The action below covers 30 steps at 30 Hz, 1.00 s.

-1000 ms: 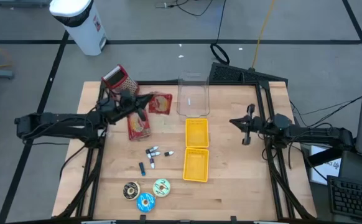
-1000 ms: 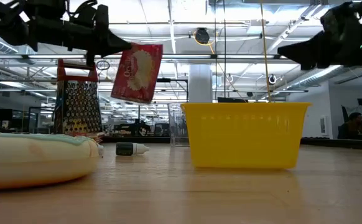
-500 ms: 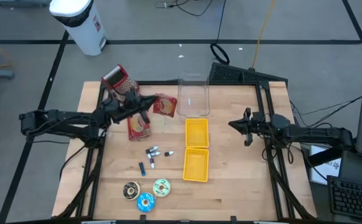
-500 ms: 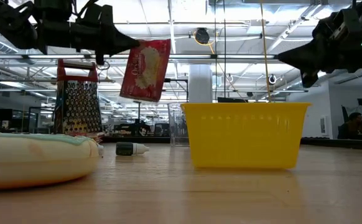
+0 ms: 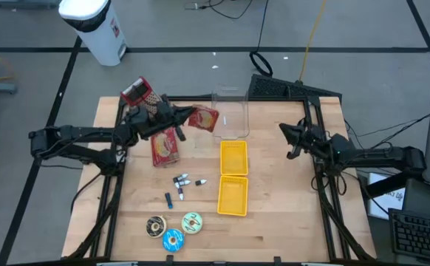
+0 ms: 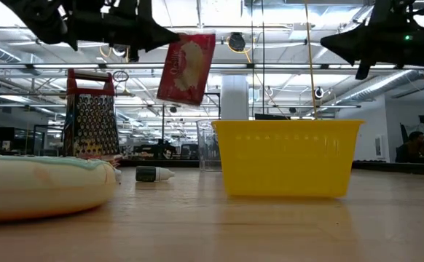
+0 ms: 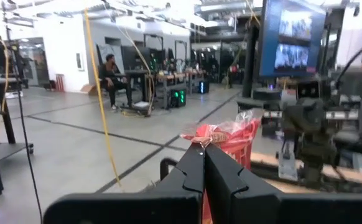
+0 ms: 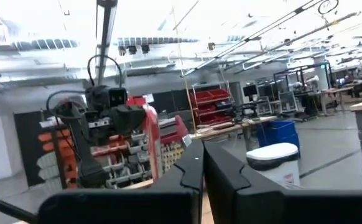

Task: Pick & Place Food Item
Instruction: Put the red popcorn bag into the transparent bin

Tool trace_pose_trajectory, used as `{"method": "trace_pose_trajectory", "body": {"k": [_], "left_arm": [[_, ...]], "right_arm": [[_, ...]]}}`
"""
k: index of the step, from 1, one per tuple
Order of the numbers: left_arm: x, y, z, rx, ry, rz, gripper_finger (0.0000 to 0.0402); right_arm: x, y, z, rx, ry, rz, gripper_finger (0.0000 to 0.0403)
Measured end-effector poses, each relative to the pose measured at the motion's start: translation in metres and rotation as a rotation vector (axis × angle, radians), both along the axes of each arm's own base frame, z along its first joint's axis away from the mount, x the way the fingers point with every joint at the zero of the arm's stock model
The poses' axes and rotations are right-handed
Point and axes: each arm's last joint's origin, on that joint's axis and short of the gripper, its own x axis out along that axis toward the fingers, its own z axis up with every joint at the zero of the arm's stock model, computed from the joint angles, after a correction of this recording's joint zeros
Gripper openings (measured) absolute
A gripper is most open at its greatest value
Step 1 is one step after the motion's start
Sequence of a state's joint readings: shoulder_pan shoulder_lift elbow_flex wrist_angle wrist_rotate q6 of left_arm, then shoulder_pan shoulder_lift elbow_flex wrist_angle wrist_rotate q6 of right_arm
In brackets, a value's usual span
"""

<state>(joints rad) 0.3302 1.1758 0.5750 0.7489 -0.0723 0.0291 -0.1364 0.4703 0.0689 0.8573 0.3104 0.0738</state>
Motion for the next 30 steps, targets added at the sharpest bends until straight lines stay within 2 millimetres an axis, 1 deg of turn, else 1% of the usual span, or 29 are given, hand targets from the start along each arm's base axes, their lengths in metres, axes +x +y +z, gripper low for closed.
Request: {"method": "trace_pose_trajectory", "body": {"k": [5, 7, 9, 12, 15, 17, 19, 20, 22, 25, 28, 30], "left_arm": [[0.011, 0.011, 0.002, 0.016, 0.018, -0.007, 0.0000], [0.015, 0.015, 0.002, 0.012, 0.022, -0.013, 0.0000], [0.019, 0.018, 0.002, 0.005, 0.023, -0.015, 0.0000], [0.024, 0.022, 0.003, -0.008, 0.020, -0.014, 0.0000], [0.031, 0.025, 0.004, -0.015, 0.019, -0.015, 0.0000], [0.036, 0.027, 0.005, -0.036, 0.010, -0.019, 0.0000], [0.041, 0.029, 0.005, -0.064, 0.002, -0.023, 0.0000], [0.044, 0.030, 0.005, -0.077, -0.001, -0.022, 0.0000], [0.050, 0.032, 0.003, -0.112, -0.004, -0.008, 0.0000], [0.056, 0.034, -0.001, -0.142, -0.005, 0.015, 0.0000], [0.060, 0.035, -0.002, -0.157, -0.013, 0.034, 0.0000], [0.060, 0.035, -0.002, -0.161, -0.015, 0.043, 0.0000]], "right_arm": [[0.006, -0.002, -0.001, 0.017, -0.009, -0.003, 0.0004], [0.010, -0.004, -0.003, 0.024, 0.024, -0.013, 0.0005], [0.020, -0.007, 0.008, 0.010, 0.068, -0.029, 0.0014], [0.039, -0.013, 0.027, -0.030, 0.177, -0.068, 0.0049], [0.062, -0.025, 0.047, -0.053, 0.334, -0.114, 0.0098], [0.076, -0.036, 0.065, -0.036, 0.418, -0.146, 0.0133], [0.090, -0.047, 0.081, -0.007, 0.494, -0.123, 0.0164], [0.097, -0.053, 0.089, 0.004, 0.517, -0.087, 0.0178], [0.111, -0.062, 0.097, 0.023, 0.557, 0.010, 0.0202], [0.131, -0.075, 0.102, 0.028, 0.566, 0.117, 0.0227], [0.144, -0.088, 0.097, 0.045, 0.591, 0.137, 0.0236], [0.150, -0.093, 0.090, 0.062, 0.603, 0.159, 0.0236]]}}
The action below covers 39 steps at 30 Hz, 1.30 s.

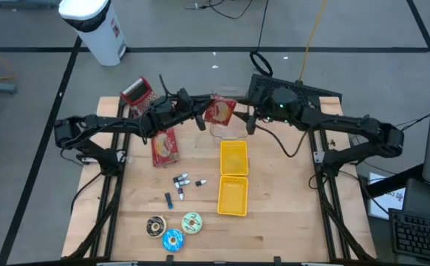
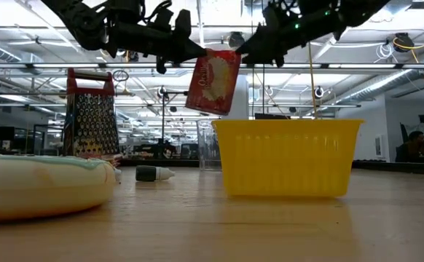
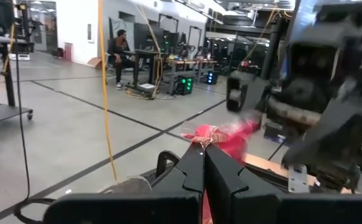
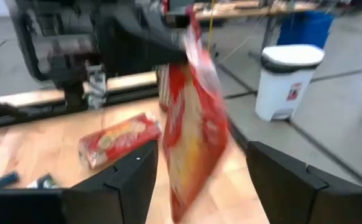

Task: Pick & Place Food Item
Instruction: Put the red popcorn bag into the transparent bin

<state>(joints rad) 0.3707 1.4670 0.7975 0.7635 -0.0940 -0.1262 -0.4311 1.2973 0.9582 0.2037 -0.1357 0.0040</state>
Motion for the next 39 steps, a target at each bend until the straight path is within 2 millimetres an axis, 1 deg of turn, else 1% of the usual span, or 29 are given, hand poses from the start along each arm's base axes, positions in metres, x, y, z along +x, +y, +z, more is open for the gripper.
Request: {"method": "trace_pose_trajectory", "body": {"k": [5, 11, 14, 19, 20, 26, 29, 35, 39], "left_arm": [[0.000, -0.001, 0.000, -0.008, -0.003, -0.006, 0.0000], [0.002, -0.006, -0.001, -0.014, -0.001, -0.026, 0.0000], [0.003, -0.008, 0.000, -0.010, -0.002, -0.035, 0.0000], [0.003, -0.009, 0.000, -0.009, -0.001, -0.038, 0.0000], [0.003, -0.009, -0.001, -0.008, 0.000, -0.039, 0.0001], [0.003, -0.010, 0.000, -0.011, -0.004, -0.068, 0.0030], [-0.001, -0.010, 0.007, 0.017, -0.011, -0.065, 0.0055], [-0.022, -0.011, 0.030, 0.094, -0.003, 0.004, 0.0127], [-0.036, -0.014, 0.040, 0.117, 0.047, 0.061, 0.0169]], "right_arm": [[0.009, -0.008, -0.005, 0.032, -0.060, 0.027, 0.0218], [0.014, -0.012, -0.006, 0.013, -0.092, 0.023, 0.0171], [0.014, -0.012, -0.006, 0.004, -0.088, 0.026, 0.0129], [0.014, -0.012, -0.007, -0.037, -0.064, 0.042, 0.0024], [0.014, -0.011, -0.007, -0.051, -0.059, 0.055, 0.0013], [0.013, -0.012, -0.008, -0.101, -0.043, 0.065, 0.0003], [0.008, -0.017, -0.005, -0.115, -0.041, 0.048, 0.0002], [-0.009, -0.038, -0.006, -0.092, 0.009, -0.033, 0.0001], [-0.019, -0.051, -0.017, 0.015, 0.057, 0.067, 0.0001]]}}
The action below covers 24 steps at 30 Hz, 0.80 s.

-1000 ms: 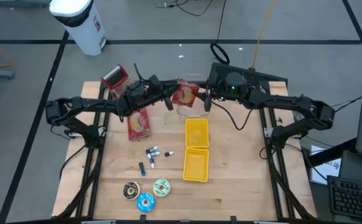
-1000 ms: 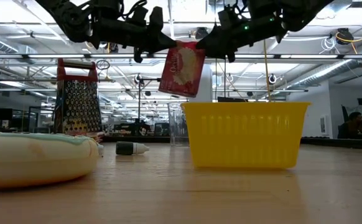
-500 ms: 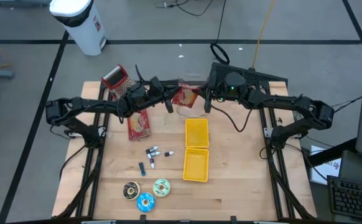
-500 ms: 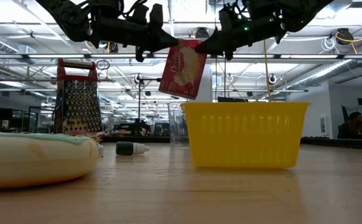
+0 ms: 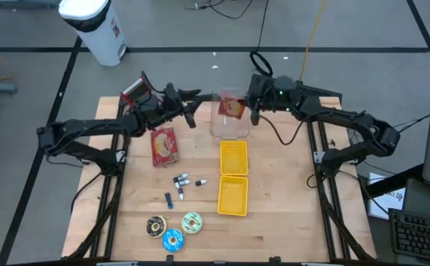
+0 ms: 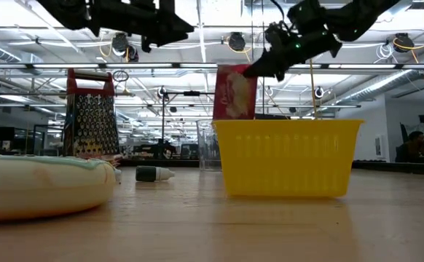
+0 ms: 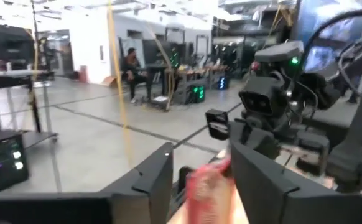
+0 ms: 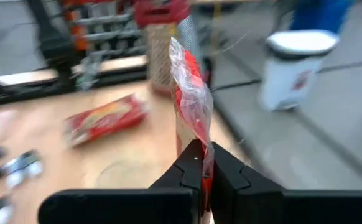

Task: Pick & Place Food Item
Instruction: Put the red popcorn bag into the transparent bin

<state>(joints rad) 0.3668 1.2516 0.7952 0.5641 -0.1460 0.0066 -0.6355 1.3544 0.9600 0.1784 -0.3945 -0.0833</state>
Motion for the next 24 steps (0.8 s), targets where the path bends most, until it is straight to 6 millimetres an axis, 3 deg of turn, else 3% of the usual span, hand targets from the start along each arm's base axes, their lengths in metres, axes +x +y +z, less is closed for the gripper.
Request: {"method": "trace_pose_trajectory", "body": {"k": [6, 14, 24], "left_arm": [[-0.005, -0.002, 0.000, -0.011, 0.045, 0.013, 0.0204], [-0.004, -0.001, -0.004, -0.041, 0.068, 0.012, 0.0212], [-0.004, -0.001, -0.007, -0.052, 0.092, 0.012, 0.0212]], "right_arm": [[0.009, -0.003, -0.026, 0.107, 0.077, 0.129, 0.0001], [0.023, -0.006, -0.055, 0.176, 0.147, 0.162, 0.0000], [0.028, -0.009, -0.067, 0.073, 0.214, 0.116, 0.0021]]}}
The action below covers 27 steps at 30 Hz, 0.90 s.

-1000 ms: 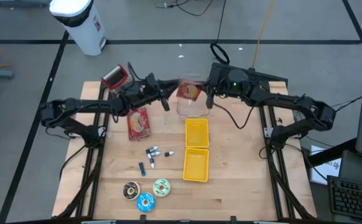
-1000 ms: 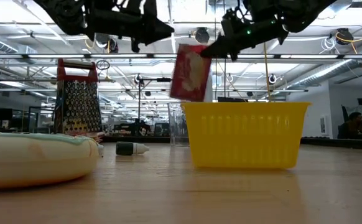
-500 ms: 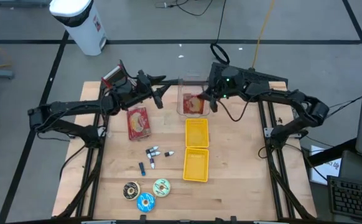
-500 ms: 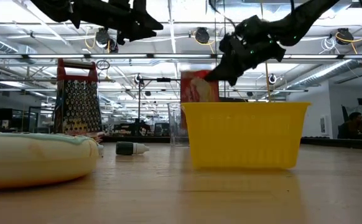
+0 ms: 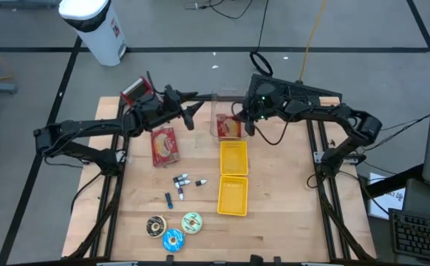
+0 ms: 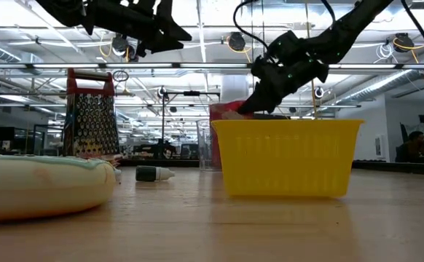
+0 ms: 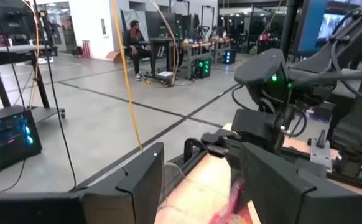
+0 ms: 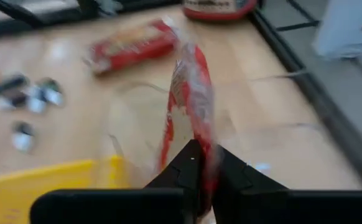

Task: Pick & Place Food Item
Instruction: Put the red popcorn bag into the transparent bin

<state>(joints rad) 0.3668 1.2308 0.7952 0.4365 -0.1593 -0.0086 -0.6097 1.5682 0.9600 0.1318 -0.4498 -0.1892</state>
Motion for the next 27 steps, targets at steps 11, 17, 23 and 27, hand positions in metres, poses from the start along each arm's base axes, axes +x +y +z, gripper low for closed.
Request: {"method": "trace_pose_trajectory", "body": {"k": [11, 17, 23, 27], "left_arm": [[0.000, 0.000, 0.000, 0.003, 0.002, 0.000, 0.0212], [0.000, -0.001, -0.001, -0.002, 0.013, -0.002, 0.0212], [0.000, -0.004, -0.015, -0.117, 0.113, -0.009, 0.0212], [-0.005, -0.008, -0.036, -0.316, 0.256, 0.029, 0.0212]], "right_arm": [[0.021, 0.023, 0.006, -0.531, 0.123, -0.080, 0.0161], [0.034, 0.043, 0.021, -0.803, 0.136, -0.217, 0.0223], [0.033, 0.067, 0.042, -0.718, 0.003, -0.226, 0.0244], [0.023, 0.077, 0.055, -0.599, -0.048, -0.159, 0.0239]]}}
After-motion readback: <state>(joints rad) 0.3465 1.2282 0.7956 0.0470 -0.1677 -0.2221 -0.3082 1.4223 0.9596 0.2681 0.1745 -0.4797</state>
